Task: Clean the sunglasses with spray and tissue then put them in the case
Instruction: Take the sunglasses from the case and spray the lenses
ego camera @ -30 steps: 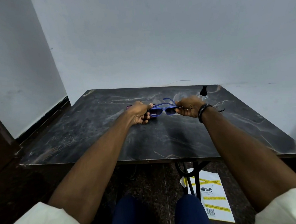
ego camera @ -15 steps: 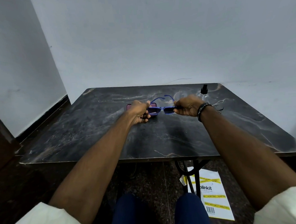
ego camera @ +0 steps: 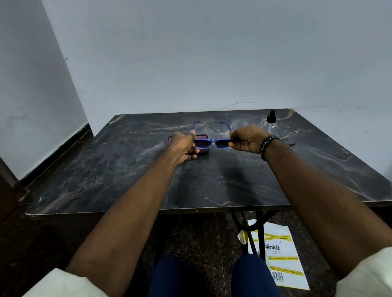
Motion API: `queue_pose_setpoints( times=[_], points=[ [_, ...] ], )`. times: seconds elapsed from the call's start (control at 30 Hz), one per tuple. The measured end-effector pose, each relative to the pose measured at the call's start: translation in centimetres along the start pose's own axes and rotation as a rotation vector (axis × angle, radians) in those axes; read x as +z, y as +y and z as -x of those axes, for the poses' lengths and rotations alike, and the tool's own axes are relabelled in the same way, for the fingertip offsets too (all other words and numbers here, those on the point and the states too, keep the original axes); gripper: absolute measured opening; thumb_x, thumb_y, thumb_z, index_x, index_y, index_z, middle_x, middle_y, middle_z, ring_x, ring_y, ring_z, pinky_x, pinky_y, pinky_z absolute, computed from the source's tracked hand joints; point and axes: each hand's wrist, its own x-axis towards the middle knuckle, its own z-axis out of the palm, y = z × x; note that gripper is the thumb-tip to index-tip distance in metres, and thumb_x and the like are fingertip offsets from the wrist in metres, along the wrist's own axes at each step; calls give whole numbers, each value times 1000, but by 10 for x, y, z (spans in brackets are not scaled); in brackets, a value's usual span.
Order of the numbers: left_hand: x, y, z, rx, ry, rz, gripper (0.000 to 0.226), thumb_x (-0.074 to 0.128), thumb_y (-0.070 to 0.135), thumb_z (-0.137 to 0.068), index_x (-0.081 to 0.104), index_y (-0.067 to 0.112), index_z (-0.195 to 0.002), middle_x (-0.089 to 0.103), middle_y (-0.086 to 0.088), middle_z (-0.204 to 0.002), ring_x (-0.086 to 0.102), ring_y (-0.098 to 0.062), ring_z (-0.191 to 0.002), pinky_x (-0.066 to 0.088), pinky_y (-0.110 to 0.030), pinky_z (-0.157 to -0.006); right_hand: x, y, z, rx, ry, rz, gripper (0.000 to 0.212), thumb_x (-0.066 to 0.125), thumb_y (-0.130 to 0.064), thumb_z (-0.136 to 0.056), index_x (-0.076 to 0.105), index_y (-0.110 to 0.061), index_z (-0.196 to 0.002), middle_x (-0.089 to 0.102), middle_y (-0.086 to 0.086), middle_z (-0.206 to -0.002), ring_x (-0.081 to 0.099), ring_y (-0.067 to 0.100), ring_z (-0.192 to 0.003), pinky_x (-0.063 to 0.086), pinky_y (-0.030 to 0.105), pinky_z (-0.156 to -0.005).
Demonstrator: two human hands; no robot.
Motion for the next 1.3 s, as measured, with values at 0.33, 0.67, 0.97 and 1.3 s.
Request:
queue_pose_setpoints(
  times=[0.33,0.67,0.97,1.3],
  points=[
    [7,0,1,0,53,123,27,55,28,-100,56,5,-87,50,-5,-63,57,-16,-50,59,-37,-59,0,-1,0,-34,20,-29,15,48,0,-97,54,2,-83,58,15,-84,64,17,-46,53,21,-42],
    [2,2,0,-18,-21,65,15,60,18,-97,58,5,-88,53,-4,-58,58,-15,-47,58,-33,-50,-7,3,1,-62,10,-77,13,49,1,-97,54,1,-85,55,15,-91,63,14,-41,55,21,-44],
    [-4,1,-1,-58,-27,109,15,65,15,-94,60,4,-86,55,-6,-60,58,-16,-44,59,-33,-48,-4,1,3,-54,21,-42,6,51,0,-97,53,5,-97,58,17,-97,66,23,-62,56,22,-45],
    [6,5,-1,27,46,117,21,65,21,-94,62,1,-89,62,-13,-64,59,-18,-49,57,-31,-45,-13,5,-1,-92,27,-146,11,55,-5,-96,56,2,-87,60,16,-86,66,23,-63,56,24,-47]
  ],
)
